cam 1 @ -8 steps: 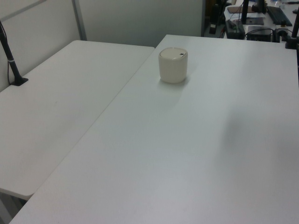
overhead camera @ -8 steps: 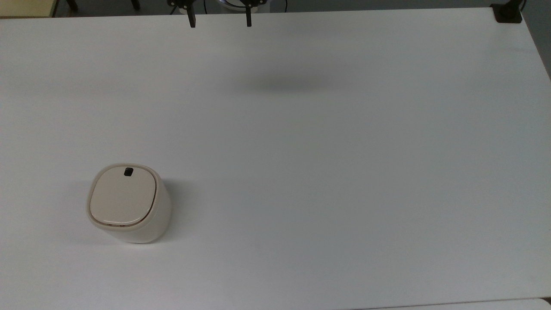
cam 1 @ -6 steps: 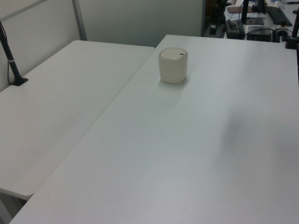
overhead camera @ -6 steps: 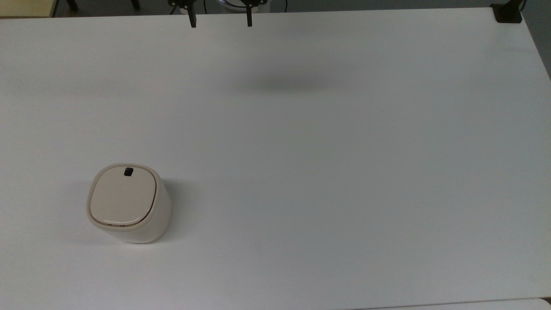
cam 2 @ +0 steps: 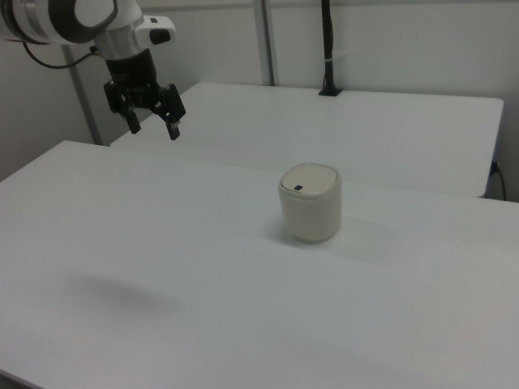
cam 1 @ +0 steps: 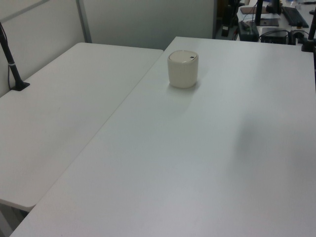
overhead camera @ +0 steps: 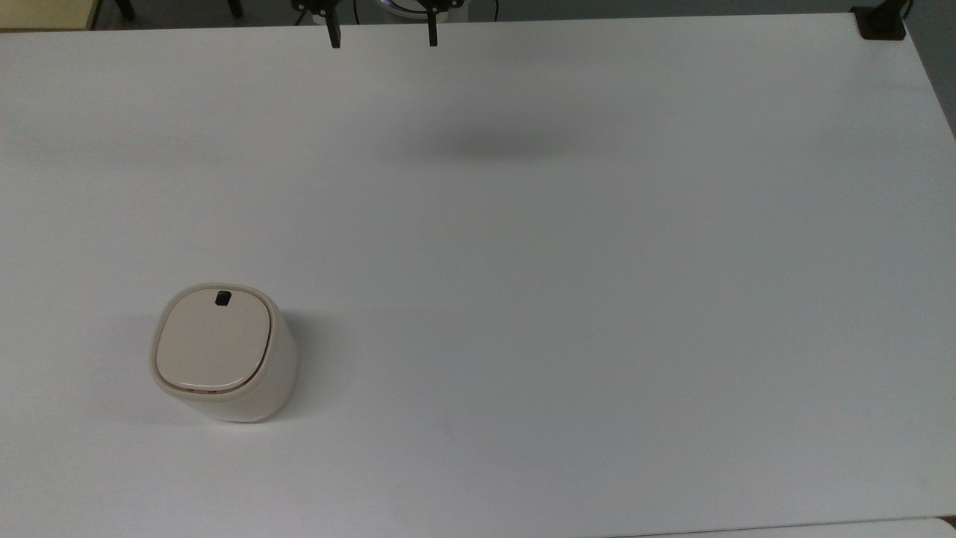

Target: Open the trash bin

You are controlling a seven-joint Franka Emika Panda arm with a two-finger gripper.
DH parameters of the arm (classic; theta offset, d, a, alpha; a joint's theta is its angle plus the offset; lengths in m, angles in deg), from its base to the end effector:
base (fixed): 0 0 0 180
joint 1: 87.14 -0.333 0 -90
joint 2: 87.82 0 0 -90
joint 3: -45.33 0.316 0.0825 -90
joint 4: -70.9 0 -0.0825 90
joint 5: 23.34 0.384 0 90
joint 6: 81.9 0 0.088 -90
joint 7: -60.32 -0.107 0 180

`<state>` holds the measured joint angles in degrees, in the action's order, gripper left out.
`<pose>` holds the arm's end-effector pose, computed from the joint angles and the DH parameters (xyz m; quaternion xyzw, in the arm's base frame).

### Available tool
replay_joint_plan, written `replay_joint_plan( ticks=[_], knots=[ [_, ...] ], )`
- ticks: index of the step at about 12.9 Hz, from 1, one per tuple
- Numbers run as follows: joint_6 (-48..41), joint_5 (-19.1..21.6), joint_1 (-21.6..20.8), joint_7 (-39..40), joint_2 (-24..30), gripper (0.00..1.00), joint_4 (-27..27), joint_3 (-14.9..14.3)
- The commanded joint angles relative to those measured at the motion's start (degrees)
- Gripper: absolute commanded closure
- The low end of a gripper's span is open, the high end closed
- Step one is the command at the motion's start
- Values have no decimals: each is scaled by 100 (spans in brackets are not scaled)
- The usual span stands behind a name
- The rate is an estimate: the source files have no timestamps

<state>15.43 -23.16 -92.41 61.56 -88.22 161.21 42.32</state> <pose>0.5690 0.0229 0.6300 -0.9979 -0.0304 -0.0577 0.0019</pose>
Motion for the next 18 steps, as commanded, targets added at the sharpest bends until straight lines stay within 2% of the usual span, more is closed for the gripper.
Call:
replay_joint_plan(
  ticks=[1,9,15,17,18],
  knots=[
    [32,26,-45,79,180,0,197,-51],
    [49,34,8,149,180,0,189,-51],
    [58,26,113,1097,154,0,189,-51],
    [58,26,227,1151,154,0,162,-51],
    [84,26,263,1160,145,3,154,-51]
  ],
)
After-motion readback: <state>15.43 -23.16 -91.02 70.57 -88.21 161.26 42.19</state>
